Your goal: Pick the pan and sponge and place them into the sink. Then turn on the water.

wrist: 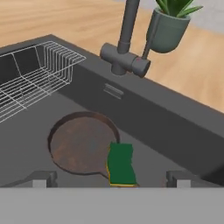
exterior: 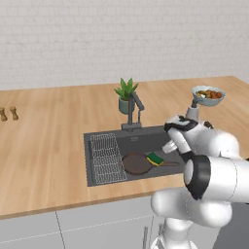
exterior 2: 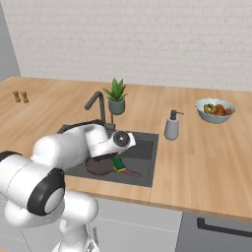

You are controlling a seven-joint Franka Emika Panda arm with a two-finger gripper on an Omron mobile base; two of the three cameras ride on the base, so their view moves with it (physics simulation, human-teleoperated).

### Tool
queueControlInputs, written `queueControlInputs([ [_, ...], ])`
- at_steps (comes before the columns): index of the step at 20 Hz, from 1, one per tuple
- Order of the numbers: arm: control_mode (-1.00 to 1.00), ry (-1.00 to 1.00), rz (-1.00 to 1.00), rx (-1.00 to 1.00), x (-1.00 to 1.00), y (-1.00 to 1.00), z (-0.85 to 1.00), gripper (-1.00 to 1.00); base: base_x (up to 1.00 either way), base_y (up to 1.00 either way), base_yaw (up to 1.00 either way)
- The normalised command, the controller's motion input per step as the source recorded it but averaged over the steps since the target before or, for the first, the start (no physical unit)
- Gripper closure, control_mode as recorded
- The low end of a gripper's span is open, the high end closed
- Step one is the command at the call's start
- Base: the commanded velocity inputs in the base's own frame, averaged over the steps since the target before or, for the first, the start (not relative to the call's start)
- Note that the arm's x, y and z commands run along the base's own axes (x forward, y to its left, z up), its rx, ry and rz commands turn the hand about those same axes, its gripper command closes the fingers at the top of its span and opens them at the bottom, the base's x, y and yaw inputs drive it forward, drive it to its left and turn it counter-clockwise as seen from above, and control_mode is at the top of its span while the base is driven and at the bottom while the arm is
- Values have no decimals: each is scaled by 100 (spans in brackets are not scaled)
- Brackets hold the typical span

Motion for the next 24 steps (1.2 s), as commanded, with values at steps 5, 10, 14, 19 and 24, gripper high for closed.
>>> queueControlInputs([
  [5, -100, -6, 54, 21, 34, -20, 59, -100, 0, 0, 0],
  [10, -100, -9, 58, 21, 29, 38, 0, -100, 0, 0, 0],
  [14, -100, -26, 32, 11, 51, 84, -8, -100, 0, 0, 0],
  [19, -100, -4, 4, 11, 45, 26, 2, -100, 0, 0, 0],
  [24, -100, 0, -25, 9, 1, 4, 1, -100, 0, 0, 0],
])
